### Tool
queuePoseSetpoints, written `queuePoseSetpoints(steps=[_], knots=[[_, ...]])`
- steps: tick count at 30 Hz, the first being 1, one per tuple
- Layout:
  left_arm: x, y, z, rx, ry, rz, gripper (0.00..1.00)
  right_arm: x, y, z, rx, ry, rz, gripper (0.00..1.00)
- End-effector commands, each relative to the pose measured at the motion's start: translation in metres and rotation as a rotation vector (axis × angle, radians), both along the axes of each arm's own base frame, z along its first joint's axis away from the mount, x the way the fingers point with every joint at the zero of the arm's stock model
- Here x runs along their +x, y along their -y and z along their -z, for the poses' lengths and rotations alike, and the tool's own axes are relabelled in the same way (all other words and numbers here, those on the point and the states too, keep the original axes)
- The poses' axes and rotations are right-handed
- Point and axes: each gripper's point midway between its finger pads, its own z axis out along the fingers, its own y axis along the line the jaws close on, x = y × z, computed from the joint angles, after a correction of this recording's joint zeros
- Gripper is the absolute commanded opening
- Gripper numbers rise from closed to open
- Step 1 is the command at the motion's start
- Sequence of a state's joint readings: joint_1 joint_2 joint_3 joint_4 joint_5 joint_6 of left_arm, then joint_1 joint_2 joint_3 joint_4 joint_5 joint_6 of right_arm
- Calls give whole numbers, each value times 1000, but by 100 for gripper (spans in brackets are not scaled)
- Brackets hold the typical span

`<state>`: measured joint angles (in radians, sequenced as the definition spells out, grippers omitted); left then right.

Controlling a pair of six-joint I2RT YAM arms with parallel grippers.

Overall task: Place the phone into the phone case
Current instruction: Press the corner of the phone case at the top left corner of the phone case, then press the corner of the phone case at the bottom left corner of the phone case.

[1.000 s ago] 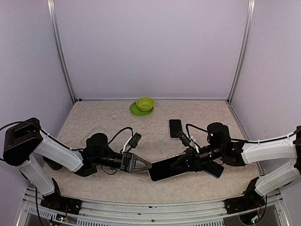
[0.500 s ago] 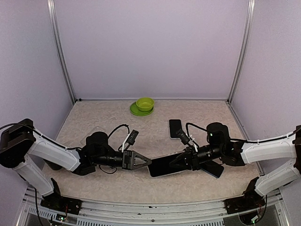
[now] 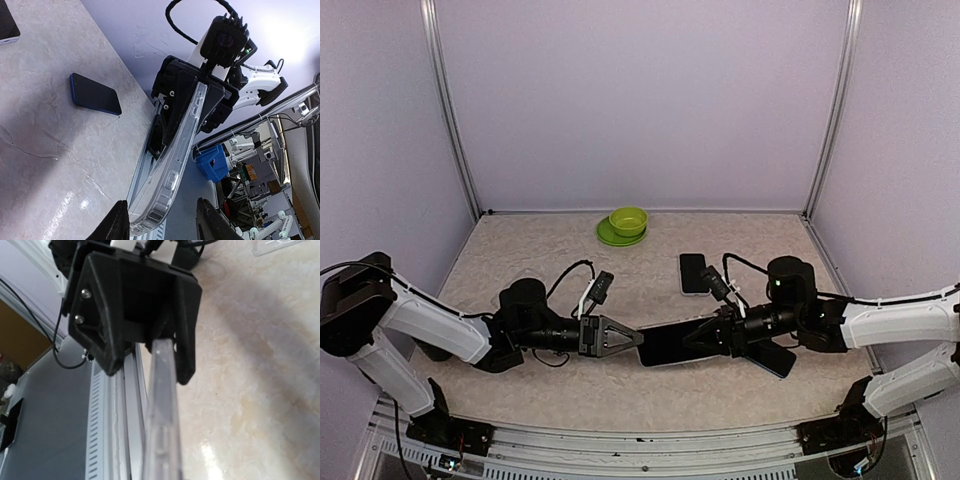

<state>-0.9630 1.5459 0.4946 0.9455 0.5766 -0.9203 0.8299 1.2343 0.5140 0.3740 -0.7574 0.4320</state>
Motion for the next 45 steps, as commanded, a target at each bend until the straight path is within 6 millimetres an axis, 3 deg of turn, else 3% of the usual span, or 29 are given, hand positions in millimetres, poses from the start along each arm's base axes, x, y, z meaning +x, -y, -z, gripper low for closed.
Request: queuePoseSetpoints(steps=[1, 11, 23, 28, 38, 40, 45], knots=[[-9, 5, -8, -40, 13, 45, 46, 1, -4, -38, 100, 76, 4, 3], [-18, 11, -5, -48, 3, 77, 49, 3, -2, -48, 131, 85, 27, 3], [-22, 18, -3, -51, -8, 106, 43, 14, -1, -56, 145, 96, 92, 3], [-23, 20, -3, -58, -16, 114, 33, 16, -1, -55, 137, 101, 97, 3], [-19, 22, -3, -58, -29, 105, 0, 23, -4, -41, 73, 108, 110, 2], [-17, 21, -4, -57, -27, 95, 0, 22, -4, -40, 70, 109, 110, 2], [-13, 16, 0, -39, -20, 79, 30, 21, -3, -41, 75, 108, 106, 2]])
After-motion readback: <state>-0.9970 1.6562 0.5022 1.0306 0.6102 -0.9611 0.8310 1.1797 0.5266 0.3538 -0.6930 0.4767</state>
